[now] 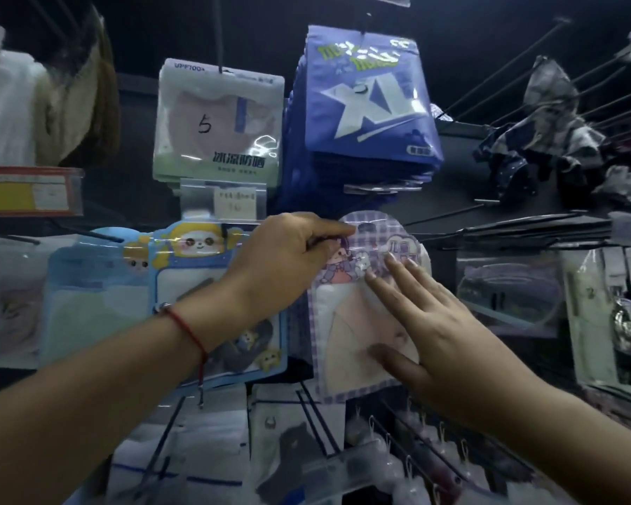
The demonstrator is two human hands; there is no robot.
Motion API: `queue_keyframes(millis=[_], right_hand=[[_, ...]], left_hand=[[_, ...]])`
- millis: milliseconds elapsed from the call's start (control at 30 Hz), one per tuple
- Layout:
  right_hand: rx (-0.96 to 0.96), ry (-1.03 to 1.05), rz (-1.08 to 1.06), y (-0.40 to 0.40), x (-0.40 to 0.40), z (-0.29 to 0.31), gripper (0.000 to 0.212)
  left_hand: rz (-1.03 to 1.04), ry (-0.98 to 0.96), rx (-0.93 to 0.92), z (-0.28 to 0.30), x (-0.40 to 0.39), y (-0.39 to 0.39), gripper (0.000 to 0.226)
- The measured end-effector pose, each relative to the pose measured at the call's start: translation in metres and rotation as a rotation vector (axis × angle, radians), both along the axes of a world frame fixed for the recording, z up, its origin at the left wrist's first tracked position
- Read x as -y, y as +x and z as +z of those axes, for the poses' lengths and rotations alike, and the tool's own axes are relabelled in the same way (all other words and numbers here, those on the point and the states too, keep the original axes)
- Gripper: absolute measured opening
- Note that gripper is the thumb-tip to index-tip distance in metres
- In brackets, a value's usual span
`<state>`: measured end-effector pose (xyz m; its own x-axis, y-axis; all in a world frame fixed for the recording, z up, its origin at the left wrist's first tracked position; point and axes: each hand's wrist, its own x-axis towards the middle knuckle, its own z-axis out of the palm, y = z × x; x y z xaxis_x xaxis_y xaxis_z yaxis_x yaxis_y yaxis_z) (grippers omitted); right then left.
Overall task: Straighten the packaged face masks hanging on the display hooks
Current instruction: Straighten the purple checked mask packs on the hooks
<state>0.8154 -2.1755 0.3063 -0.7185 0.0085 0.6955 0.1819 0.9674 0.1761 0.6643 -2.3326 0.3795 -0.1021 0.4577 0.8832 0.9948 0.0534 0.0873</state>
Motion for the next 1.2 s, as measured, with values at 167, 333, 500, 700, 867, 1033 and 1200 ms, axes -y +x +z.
queue_keyframes(millis=[167, 333, 500, 700, 867, 1033, 1200], right_hand=[[0.052, -0.042, 0.03, -0.015, -0.014, 0.012, 0.078], [0.096, -0.105, 0.08, -0.03, -0.016, 0.017, 0.077], [0.2, -0.191, 0.071, -0.045, -0.014, 0.018, 0.08], [0.269, -0.222, 0.082, -0.059, -0.017, 0.015, 0.083], [0.306, -0.297, 0.106, -0.052, -0.01, 0.011, 0.081], [0.378, -0.392, 0.119, -0.027, 0.004, 0.0, 0.077], [0.351, -0.428, 0.23, -0.018, 0.035, -0.029, 0.075]], left_hand=[[0.155, 0.011, 0.009, 0.006, -0.018, -0.008, 0.031], [0.278, -0.004, 0.14, 0.0, -0.032, -0.022, 0.032], [0.513, -0.057, -0.03, -0.006, -0.033, -0.027, 0.035], [0.715, -0.097, -0.215, -0.017, -0.038, -0.031, 0.037], [0.708, -0.155, -0.21, -0.045, -0.019, -0.009, 0.049], [0.814, -0.226, 0.036, -0.096, 0.034, 0.04, 0.056], [0.957, -0.307, 0.34, -0.132, 0.085, 0.055, 0.06]])
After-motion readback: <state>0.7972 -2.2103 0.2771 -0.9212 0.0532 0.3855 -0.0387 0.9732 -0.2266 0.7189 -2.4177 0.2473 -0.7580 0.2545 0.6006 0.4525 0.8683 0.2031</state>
